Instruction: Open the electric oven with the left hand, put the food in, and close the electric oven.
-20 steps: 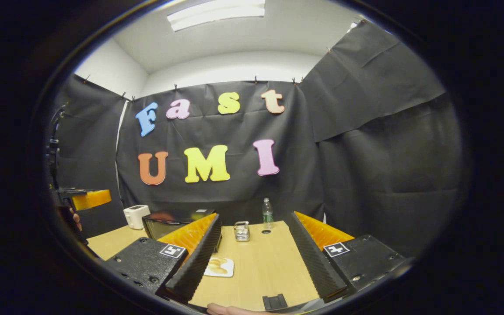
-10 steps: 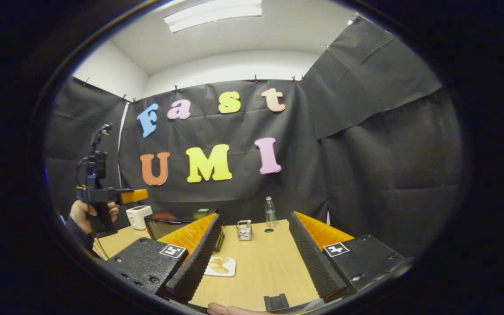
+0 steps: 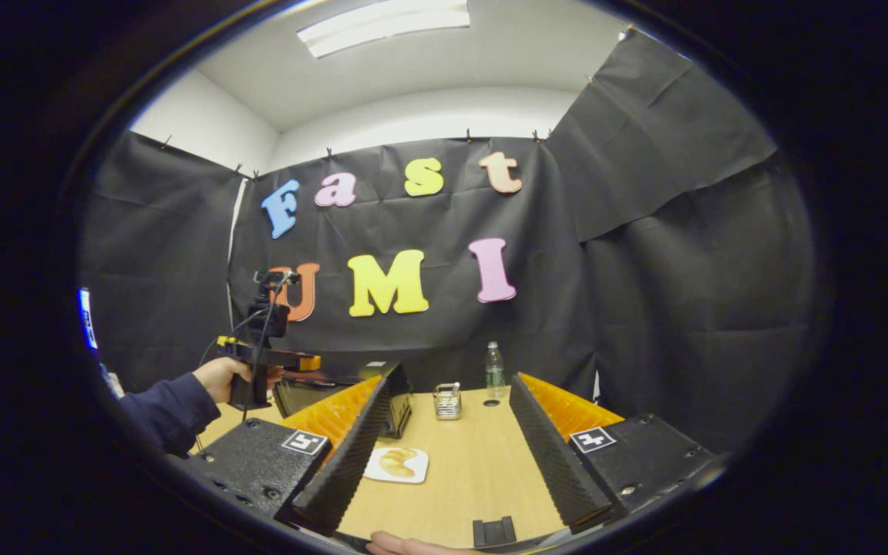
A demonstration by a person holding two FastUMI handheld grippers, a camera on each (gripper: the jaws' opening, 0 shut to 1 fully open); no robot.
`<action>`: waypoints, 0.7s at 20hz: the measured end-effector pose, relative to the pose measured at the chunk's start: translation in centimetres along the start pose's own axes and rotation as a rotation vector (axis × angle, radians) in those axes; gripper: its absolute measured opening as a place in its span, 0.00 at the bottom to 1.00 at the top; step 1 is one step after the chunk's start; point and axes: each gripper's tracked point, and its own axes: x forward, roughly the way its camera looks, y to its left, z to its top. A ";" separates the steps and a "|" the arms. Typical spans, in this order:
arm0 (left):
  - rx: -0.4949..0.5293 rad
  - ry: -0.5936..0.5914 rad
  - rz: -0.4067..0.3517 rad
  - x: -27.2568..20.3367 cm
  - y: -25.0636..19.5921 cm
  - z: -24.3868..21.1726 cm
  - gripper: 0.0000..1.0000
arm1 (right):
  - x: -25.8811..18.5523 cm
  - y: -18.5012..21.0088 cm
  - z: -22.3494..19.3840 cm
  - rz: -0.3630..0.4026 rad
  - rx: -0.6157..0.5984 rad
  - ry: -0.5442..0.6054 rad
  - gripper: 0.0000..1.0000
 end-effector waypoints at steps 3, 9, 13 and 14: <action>-0.031 0.108 0.010 1.7 0.3 -2.9 0.95 | -0.1 -0.2 -0.5 0.009 0.009 0.013 0.95; -0.088 0.107 -0.009 1.1 -0.3 -3.5 0.97 | -0.2 -0.5 -1.0 0.036 0.023 0.034 0.96; -0.088 0.096 -0.002 -0.2 -0.6 -4.0 0.98 | -0.5 -0.9 -1.1 0.024 0.023 0.031 0.95; -0.087 0.089 -0.006 -1.0 -0.7 -4.4 0.98 | -0.4 -0.9 -1.2 0.023 0.019 0.030 0.95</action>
